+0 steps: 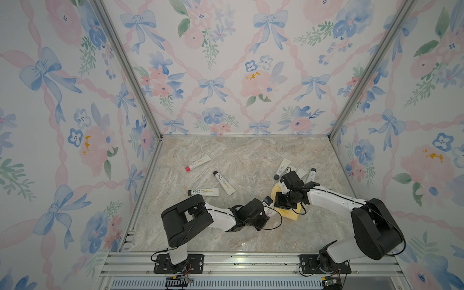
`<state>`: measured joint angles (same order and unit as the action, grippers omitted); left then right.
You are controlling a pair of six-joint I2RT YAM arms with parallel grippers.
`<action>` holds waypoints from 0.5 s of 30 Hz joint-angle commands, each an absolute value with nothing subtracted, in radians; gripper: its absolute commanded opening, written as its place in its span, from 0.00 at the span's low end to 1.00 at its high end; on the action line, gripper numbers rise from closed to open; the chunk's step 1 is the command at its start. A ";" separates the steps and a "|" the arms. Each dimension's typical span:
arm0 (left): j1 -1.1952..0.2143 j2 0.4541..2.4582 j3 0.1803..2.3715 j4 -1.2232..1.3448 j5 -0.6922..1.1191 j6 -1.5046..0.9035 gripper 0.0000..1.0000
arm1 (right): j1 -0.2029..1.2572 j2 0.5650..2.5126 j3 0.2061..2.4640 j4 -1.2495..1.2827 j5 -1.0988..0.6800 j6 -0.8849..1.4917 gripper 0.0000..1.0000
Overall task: Wipe the surface of the toothpaste tube
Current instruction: Wipe the dirt from the toothpaste tube.
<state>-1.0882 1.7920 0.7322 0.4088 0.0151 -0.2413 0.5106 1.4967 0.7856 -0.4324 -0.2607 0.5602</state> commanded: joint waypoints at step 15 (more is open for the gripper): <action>-1.109 1.809 0.692 0.285 0.051 -0.245 0.28 | 0.375 1.530 0.736 -0.557 -0.098 0.483 0.12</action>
<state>-1.0935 1.7893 0.7311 0.4076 0.0154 -0.2462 0.4091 1.5036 0.7769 -0.4461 -0.2253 0.5083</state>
